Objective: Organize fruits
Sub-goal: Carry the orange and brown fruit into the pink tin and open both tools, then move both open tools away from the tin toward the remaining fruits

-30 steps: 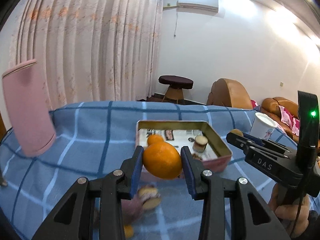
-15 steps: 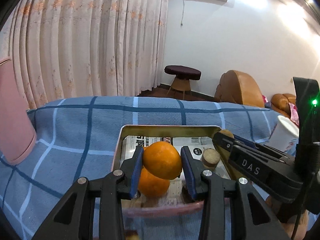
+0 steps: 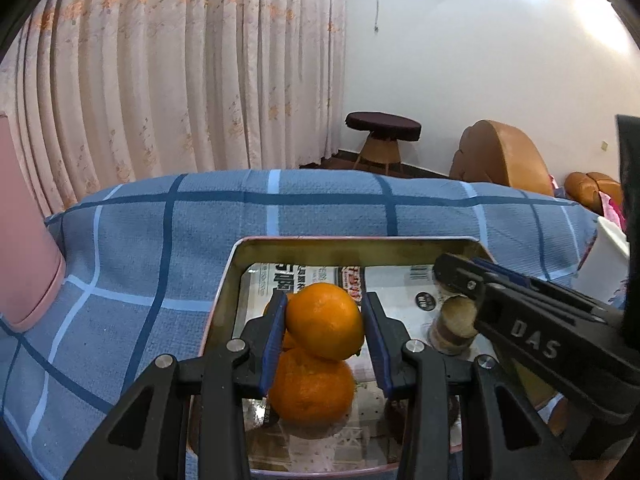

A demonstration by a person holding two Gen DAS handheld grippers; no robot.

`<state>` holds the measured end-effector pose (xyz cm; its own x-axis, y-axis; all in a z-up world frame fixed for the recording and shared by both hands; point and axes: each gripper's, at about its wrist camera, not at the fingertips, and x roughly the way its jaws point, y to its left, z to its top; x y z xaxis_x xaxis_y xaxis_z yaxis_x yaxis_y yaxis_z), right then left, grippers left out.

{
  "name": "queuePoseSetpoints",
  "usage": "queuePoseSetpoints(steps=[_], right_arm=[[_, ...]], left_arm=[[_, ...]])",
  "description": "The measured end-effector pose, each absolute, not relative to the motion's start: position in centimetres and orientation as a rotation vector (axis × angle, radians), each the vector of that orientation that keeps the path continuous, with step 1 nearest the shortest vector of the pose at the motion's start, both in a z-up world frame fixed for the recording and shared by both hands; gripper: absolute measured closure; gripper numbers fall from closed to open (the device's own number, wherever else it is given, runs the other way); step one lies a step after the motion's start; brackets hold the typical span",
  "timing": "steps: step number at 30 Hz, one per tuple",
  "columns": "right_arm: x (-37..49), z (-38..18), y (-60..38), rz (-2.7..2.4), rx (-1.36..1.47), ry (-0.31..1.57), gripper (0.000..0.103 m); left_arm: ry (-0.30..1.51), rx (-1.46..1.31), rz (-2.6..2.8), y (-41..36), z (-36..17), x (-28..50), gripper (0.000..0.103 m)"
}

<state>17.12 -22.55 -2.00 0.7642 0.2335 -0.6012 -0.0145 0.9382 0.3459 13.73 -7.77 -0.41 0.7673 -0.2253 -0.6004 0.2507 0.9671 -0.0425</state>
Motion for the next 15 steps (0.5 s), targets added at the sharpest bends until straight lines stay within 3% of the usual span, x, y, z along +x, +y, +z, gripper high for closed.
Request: queuePoseSetpoints(steps=[4,9,11,15], right_arm=[[16.7,-1.9,-23.0,0.149,0.371,0.668,0.058],[14.8,-1.1,-23.9,0.102,0.388,0.592,0.040],[14.2,-0.7,-24.2,0.078,0.391,0.565,0.035],[12.9,-0.1,-24.7,0.010,0.385,0.513,0.027]], left_arm=[[0.643,0.051,-0.255,-7.9,-0.6,13.7,0.061],[0.633,0.054,-0.255,-7.9,-0.3,13.1,0.034],[0.604,0.049,-0.246,-7.7,0.2,12.5,0.028],[0.570,0.042,-0.240,-7.3,0.7,11.4,0.027]])
